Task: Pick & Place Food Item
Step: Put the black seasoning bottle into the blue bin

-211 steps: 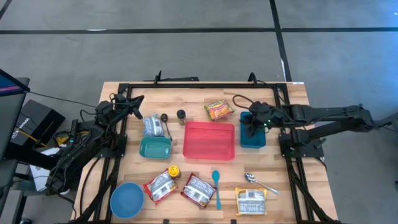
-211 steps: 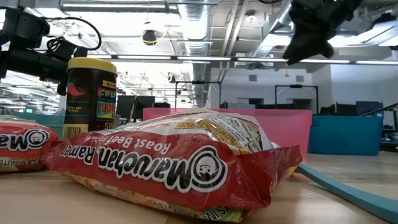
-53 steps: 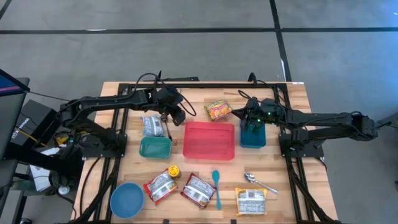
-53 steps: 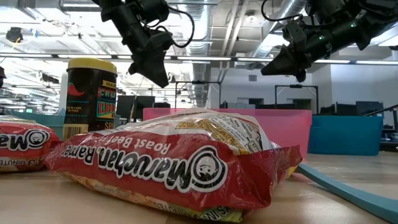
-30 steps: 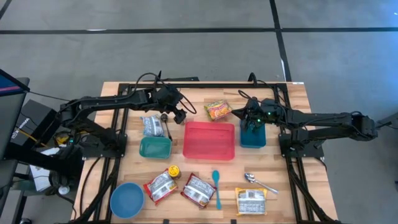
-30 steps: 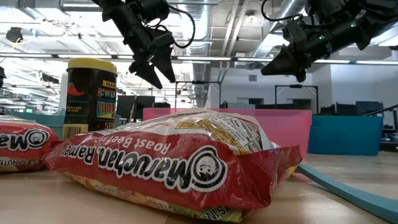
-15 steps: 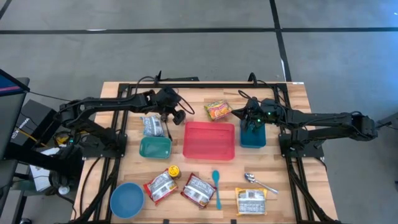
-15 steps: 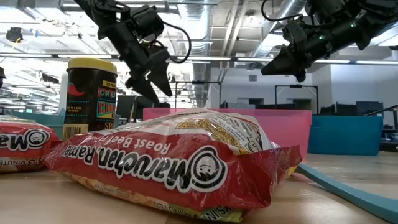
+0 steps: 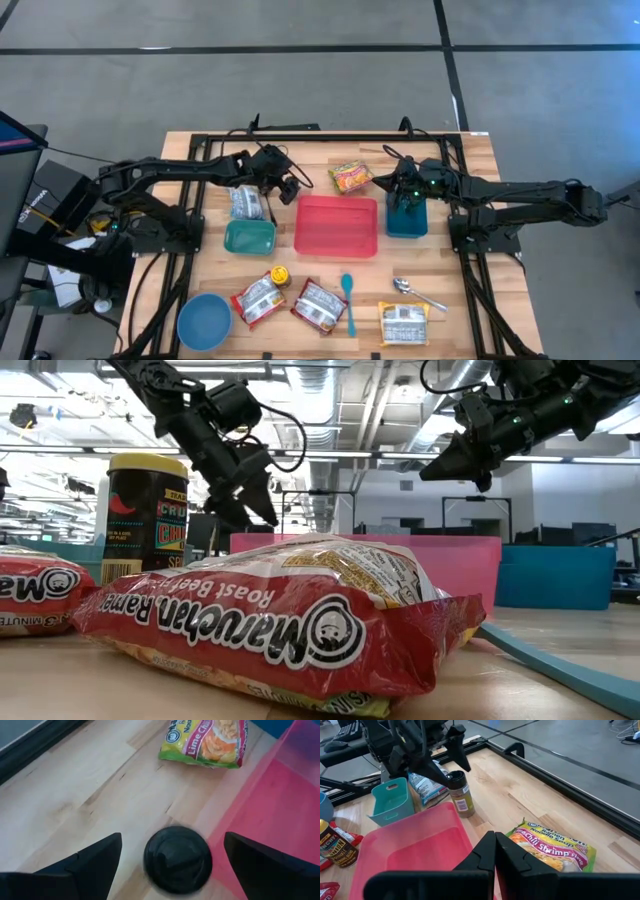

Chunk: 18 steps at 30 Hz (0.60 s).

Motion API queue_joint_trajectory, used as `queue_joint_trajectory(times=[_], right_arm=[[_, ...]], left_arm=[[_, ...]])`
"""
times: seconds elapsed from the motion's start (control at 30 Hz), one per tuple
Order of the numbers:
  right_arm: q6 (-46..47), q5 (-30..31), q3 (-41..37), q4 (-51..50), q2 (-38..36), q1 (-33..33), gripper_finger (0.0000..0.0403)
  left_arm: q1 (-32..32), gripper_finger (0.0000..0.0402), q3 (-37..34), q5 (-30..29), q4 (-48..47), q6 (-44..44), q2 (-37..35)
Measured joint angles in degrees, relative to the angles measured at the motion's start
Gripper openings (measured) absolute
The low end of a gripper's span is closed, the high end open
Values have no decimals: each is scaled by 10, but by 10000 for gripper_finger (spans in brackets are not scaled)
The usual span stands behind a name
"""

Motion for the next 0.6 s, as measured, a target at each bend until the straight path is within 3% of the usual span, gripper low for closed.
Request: queue_joint_trajectory(times=[0.33,0.6], right_arm=[[0,0,0,0,0,0,0],[0,0,0,0,0,0,0]], left_arm=[[-7,347,1,4,28,2,66],[-7,347,-2,3,19,5,32]])
